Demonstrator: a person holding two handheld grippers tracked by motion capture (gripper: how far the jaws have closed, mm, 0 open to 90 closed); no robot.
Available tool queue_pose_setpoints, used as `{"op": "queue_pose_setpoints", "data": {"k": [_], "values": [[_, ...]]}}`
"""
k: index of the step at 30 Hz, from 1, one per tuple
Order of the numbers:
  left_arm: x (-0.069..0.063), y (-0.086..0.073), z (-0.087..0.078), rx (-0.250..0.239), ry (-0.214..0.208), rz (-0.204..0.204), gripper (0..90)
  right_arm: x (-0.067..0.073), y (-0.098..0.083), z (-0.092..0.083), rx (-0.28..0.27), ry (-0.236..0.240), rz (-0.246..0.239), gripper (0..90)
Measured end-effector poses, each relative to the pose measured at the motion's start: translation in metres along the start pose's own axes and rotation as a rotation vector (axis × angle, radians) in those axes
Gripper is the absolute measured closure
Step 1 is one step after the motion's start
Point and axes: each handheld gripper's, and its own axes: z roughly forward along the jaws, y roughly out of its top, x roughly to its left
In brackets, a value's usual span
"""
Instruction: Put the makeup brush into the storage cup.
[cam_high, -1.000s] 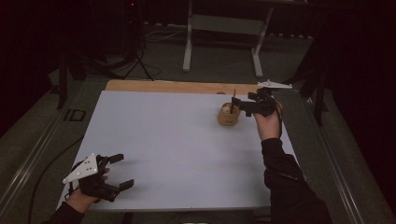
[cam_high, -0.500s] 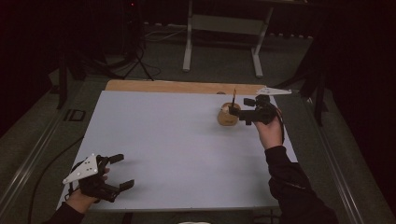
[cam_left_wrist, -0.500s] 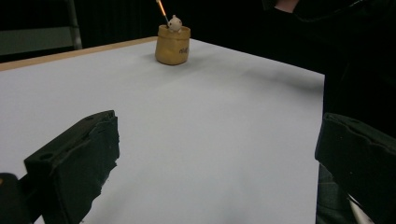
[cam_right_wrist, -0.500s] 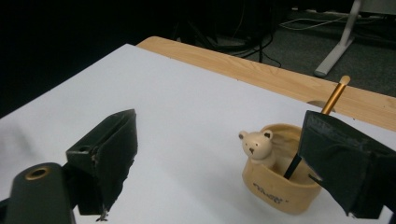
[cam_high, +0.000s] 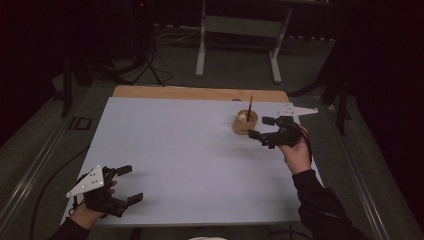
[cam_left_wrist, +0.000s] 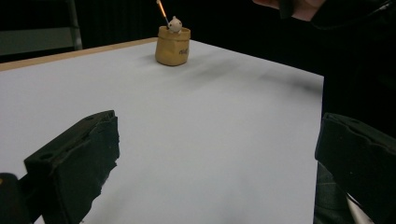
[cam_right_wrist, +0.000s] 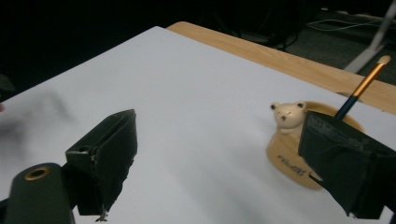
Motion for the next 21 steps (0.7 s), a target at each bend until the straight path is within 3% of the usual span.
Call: {"op": "queue_pose_setpoints", "data": {"k": [14, 21], "values": [[0.0, 0.0, 0.001, 0.001, -0.003, 0.0, 0.4, 0.024, -0.025, -0.01, 0.003, 0.095, -0.077, 12.1], [0.0, 0.0, 0.001, 0.001, -0.004, -0.001, 0.5, 0.029, -0.042, -0.014, 0.018, 0.15, -0.074, 12.1]]}}
